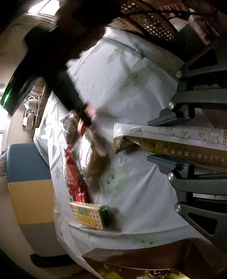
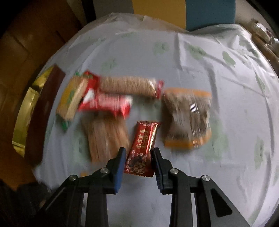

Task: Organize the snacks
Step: 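Lift the stick packet with the left gripper while the right gripper reaches the red wrapper, then lower the stick packet into the gold box and open the left gripper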

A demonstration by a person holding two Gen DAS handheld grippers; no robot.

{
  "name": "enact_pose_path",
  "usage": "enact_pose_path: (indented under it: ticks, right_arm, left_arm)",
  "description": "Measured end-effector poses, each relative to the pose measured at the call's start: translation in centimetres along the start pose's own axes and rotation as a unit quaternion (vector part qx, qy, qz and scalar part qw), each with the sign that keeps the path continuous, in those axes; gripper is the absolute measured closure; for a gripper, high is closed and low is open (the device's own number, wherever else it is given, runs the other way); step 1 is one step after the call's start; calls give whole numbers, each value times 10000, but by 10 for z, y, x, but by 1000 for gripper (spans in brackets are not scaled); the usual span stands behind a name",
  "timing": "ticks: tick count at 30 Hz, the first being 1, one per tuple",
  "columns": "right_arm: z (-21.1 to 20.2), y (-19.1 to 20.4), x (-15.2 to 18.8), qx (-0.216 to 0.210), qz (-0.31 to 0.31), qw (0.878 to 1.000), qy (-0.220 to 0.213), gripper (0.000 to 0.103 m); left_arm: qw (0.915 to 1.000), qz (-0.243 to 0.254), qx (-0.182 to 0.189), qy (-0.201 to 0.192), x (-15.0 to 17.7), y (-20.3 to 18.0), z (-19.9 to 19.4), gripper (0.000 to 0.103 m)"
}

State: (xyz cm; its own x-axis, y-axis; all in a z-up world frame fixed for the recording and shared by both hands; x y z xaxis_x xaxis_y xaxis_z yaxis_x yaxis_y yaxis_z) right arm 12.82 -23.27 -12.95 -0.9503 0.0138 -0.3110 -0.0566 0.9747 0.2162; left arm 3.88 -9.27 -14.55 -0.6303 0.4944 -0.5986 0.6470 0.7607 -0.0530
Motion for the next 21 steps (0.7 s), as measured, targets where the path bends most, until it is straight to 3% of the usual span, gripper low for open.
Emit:
enact_pose_path:
  ticks: [4,7,9,11,13,15,17,18,21]
  right_arm:
    - [0,-14,37,248,14,9995,200,71]
    - [-2,-19,47,229,107,9997,69,70]
    - [-2,-19,47,157,192,9997,44,62]
    - [-2,-17,46,-76,328,9994,-40,46]
    - [0,-13,43,-107,338,9993,-109,43]
    - [3,-10,43,41,219,9996,-168,44]
    - [3,-4,46,266,102,9994,-198,58]
    - [3,-3,49,468,10,9987,-194,59]
    - [2,1,53,540,-55,9983,-194,61]
  left_arm:
    - [10000,-18,-1,-8,-1,-1,-1,70]
    - [10000,-27,-5,-3,-1,1,0,70]
    - [10000,-51,11,-3,0,1,-2,70]
    - [10000,-74,24,7,0,1,-2,70]
    - [10000,-46,-2,9,0,1,-1,71]
    - [10000,1,-24,1,0,0,-1,72]
    - [10000,-88,38,11,-1,2,-1,74]
    - [9999,-134,88,20,-2,3,-2,74]
    - [9987,-371,338,6,-6,7,-11,75]
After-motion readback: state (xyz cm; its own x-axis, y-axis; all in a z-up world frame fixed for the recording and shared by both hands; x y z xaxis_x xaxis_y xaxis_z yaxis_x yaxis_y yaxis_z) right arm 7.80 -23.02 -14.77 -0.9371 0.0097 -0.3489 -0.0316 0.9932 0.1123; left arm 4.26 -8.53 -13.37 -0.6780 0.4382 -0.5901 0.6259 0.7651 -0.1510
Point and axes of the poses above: each gripper's, at about its wrist camera, not at the fingertips, and z roughly the way its jaws point, y to its left, x to its underside, the point moved 9 cm from there along z, roughly the way its jaws point, and after that the axes turned 2 degrees about -x, right-handed, at the moved point
